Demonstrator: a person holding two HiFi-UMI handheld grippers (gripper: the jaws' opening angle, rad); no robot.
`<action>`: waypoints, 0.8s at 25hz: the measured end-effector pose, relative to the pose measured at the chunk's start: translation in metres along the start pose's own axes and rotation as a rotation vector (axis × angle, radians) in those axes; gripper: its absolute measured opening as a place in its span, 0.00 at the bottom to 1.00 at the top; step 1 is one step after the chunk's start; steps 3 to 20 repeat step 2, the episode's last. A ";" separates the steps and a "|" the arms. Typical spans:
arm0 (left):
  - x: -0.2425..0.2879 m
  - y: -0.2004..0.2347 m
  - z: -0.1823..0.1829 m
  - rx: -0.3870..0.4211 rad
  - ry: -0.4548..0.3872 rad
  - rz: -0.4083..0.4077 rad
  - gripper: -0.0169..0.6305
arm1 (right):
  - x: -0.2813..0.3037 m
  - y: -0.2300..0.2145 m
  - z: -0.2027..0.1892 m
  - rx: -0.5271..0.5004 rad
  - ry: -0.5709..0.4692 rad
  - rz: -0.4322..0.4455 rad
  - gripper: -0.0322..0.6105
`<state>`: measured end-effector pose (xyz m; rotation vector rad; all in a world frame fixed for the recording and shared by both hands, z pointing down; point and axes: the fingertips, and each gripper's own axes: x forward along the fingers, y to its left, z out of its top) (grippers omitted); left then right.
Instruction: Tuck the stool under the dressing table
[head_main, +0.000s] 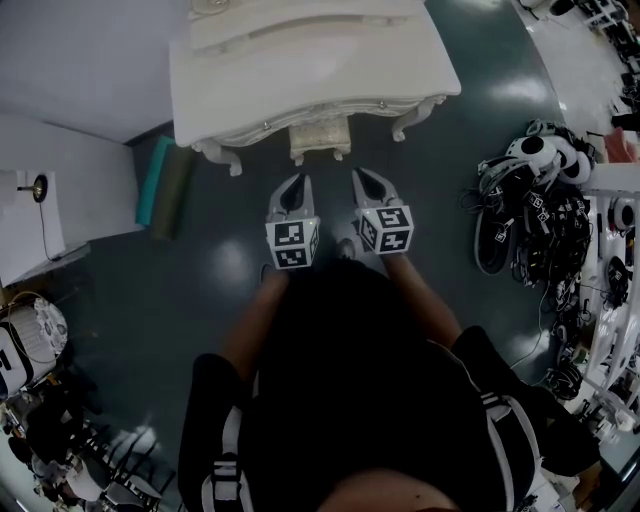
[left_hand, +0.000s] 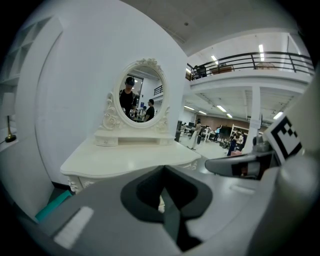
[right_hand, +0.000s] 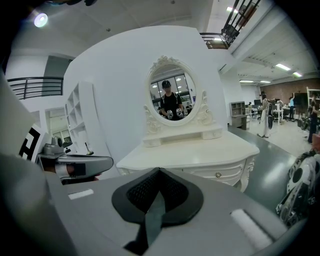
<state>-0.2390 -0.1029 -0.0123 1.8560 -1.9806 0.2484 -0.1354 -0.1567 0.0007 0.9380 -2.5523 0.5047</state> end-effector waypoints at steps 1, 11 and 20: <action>-0.001 0.001 0.000 0.000 -0.001 0.001 0.04 | 0.000 0.002 0.000 -0.001 -0.001 0.001 0.05; -0.002 0.003 0.000 -0.001 -0.001 0.002 0.04 | 0.001 0.003 0.001 -0.002 -0.001 0.002 0.05; -0.002 0.003 0.000 -0.001 -0.001 0.002 0.04 | 0.001 0.003 0.001 -0.002 -0.001 0.002 0.05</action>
